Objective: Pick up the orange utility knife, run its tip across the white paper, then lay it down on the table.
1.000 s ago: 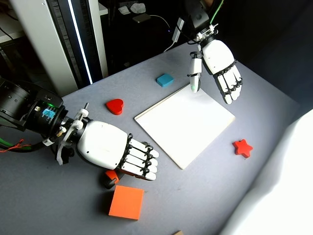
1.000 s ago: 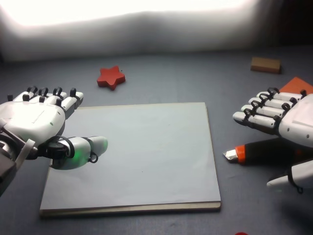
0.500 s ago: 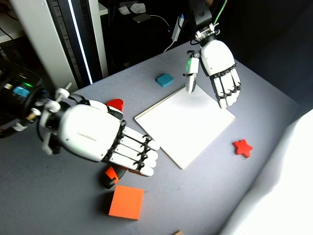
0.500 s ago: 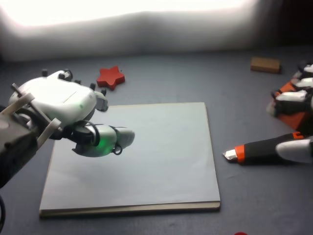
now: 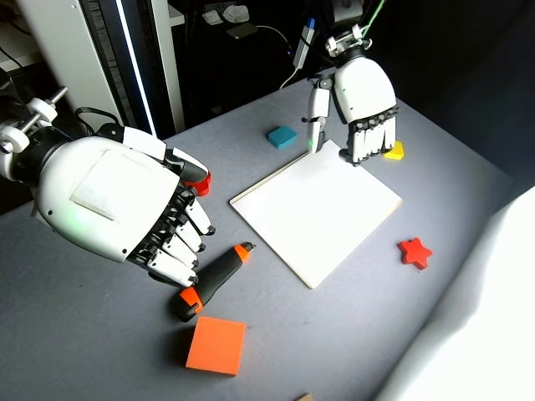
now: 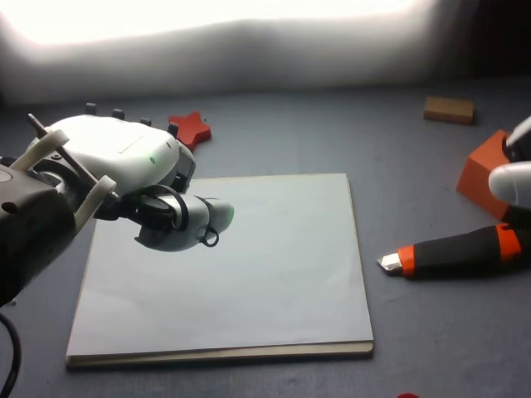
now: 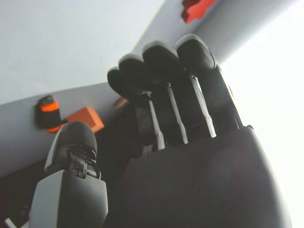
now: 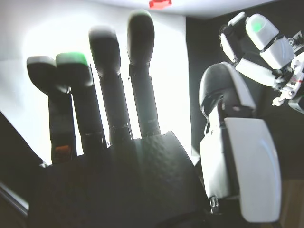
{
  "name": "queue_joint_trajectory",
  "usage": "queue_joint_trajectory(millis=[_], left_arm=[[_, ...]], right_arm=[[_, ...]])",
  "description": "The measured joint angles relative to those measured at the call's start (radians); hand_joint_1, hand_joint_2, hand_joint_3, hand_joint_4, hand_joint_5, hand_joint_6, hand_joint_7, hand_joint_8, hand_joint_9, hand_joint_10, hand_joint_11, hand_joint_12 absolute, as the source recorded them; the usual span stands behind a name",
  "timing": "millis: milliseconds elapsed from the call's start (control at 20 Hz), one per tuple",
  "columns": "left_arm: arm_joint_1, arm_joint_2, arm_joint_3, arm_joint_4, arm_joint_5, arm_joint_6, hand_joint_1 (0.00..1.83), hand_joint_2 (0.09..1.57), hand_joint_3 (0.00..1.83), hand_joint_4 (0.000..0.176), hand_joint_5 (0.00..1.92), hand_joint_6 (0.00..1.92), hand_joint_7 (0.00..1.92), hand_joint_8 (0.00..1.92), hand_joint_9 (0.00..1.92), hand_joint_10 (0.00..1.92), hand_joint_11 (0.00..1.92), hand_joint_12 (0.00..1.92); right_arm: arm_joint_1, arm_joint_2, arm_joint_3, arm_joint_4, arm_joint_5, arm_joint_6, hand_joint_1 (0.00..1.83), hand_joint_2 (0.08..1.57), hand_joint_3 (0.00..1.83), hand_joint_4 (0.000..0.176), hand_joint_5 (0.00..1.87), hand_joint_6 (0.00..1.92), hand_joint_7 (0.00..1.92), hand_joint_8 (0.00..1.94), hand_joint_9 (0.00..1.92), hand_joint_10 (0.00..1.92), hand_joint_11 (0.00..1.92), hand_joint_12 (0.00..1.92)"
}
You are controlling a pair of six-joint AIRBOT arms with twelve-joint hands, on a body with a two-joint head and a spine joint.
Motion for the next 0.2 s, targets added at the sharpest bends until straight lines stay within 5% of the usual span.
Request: queue_joint_trajectory(millis=[200], left_arm=[[0.0, 0.006, 0.0, -0.018, 0.0, 0.0, 0.13, 1.35, 0.01, 0.0, 0.58, 1.89, 0.75, 1.92, 0.7, 1.92, 0.53, 1.92]], right_arm=[[-0.04, 0.0, -0.001, 0.0, 0.048, -0.008, 0.0, 1.29, 0.0, 0.0, 0.84, 1.39, 0.95, 1.73, 0.88, 1.92, 0.65, 1.92]])
